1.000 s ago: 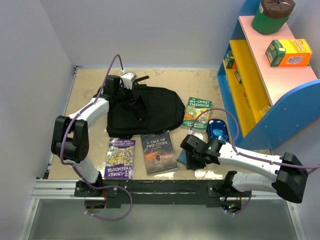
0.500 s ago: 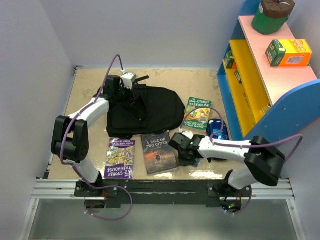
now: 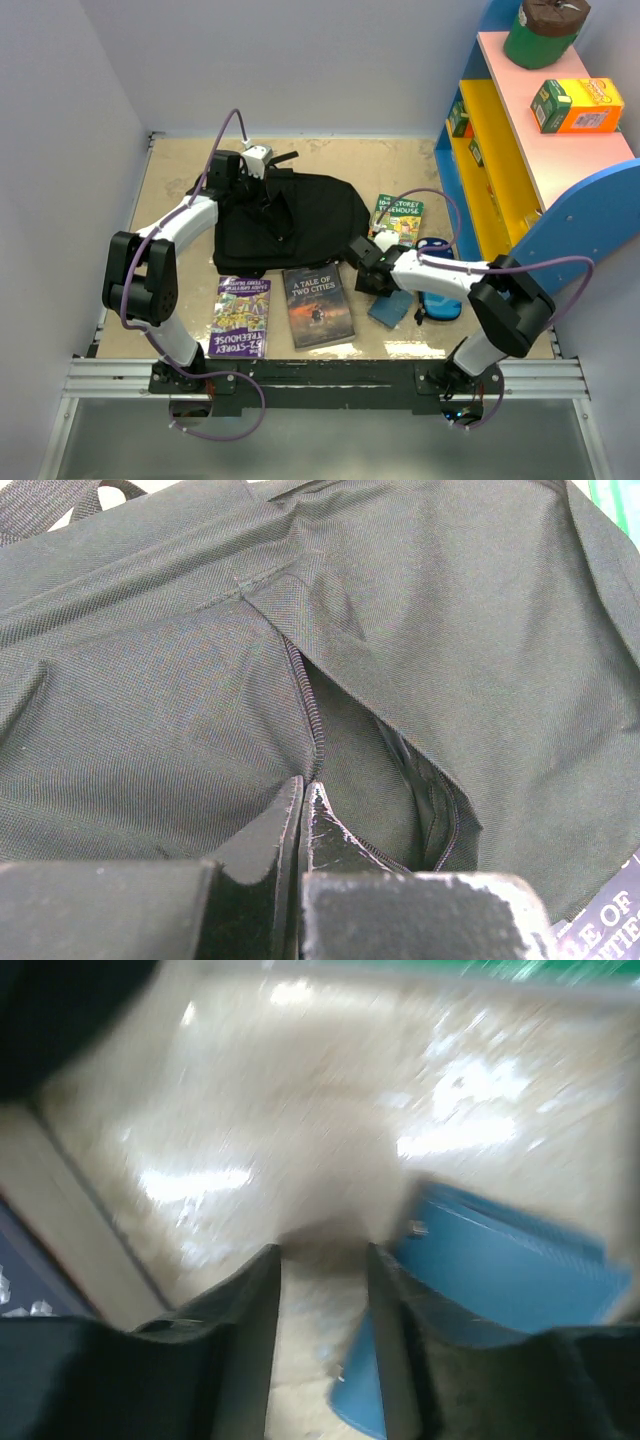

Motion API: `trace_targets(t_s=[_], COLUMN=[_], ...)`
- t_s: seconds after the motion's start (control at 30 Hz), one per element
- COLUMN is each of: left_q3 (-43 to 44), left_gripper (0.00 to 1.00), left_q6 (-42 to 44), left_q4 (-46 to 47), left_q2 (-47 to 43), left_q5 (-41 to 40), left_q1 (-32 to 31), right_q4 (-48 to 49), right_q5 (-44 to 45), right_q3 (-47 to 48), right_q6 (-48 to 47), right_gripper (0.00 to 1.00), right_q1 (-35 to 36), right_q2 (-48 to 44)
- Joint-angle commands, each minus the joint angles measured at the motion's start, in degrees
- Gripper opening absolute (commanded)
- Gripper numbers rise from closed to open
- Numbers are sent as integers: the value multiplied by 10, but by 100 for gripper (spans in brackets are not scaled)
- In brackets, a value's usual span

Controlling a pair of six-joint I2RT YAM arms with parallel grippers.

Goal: Pack the student bag
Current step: Adjust the personal item at the center of the board.

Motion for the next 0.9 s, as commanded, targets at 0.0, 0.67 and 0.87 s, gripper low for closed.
trace_targets(t_s=[0.0, 0.67, 0.87], left_q3=[21, 11, 11], left_gripper=[0, 0, 0], left_q6=[2, 20, 17], left_q4=[-1, 0, 1], left_q2=[-20, -24, -26], left_q5=[16, 21, 26], left_q1=[3, 3, 3], right_q4=[28, -139, -137], right_q5=[31, -77, -90], right_q3=[0, -103, -137], right_q6=[-34, 91, 110], right_gripper=[57, 88, 89], right_q1=[-22, -22, -22], right_q2=[-51, -276, -300])
